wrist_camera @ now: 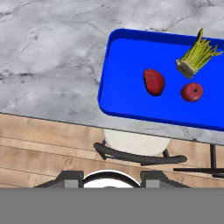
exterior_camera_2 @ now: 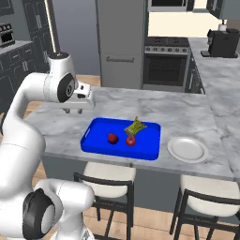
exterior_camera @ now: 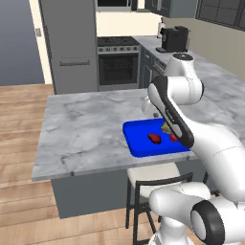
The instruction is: Create a steak meal by picking up the steak and asparagus from the tray and placing them on the plate. Leave the apple on the tray.
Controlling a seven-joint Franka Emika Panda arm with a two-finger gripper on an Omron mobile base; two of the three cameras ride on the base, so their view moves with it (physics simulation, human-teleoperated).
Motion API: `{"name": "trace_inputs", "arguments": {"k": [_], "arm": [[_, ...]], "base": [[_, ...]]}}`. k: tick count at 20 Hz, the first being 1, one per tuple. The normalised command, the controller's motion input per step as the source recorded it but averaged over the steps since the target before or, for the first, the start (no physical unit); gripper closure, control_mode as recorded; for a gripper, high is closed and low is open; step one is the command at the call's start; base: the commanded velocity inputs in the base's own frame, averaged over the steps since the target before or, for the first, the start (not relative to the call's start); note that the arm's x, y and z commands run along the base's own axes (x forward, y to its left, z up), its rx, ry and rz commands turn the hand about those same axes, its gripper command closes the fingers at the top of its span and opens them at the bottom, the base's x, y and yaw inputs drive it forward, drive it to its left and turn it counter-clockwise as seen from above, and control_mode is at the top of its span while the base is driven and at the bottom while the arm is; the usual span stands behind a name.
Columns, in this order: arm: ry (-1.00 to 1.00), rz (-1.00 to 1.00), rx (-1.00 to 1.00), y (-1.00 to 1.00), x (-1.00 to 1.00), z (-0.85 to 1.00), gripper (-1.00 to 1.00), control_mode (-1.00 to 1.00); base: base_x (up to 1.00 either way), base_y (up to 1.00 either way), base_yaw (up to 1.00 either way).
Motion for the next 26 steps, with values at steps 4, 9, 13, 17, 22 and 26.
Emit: {"name": "trace_inputs", "arguments": {"k": [4,9,13,17,22,26], "arm": [[0.0,-0.01,0.0,-0.18,0.0,-0.06,-1.0,-1.0],[0.0,-0.06,0.04,-0.61,0.0,-0.25,-1.0,-1.0],[0.0,-0.04,0.01,-0.41,0.03,-0.21,-1.0,-1.0],[0.0,-0.03,0.0,-0.16,0.17,-0.11,-1.0,-1.0],[0.0,-0.01,-0.05,-0.03,0.15,-0.39,-1.0,-1.0],[0.0,0.0,-0.08,0.0,0.3,-0.67,-1.0,-1.0]], "base": [[0.0,0.0,0.0],[0.0,0.0,0.0],[0.0,0.0,0.0],[0.0,0.0,0.0],[0.0,0.0,0.0],[0.0,0.0,0.0]]}}
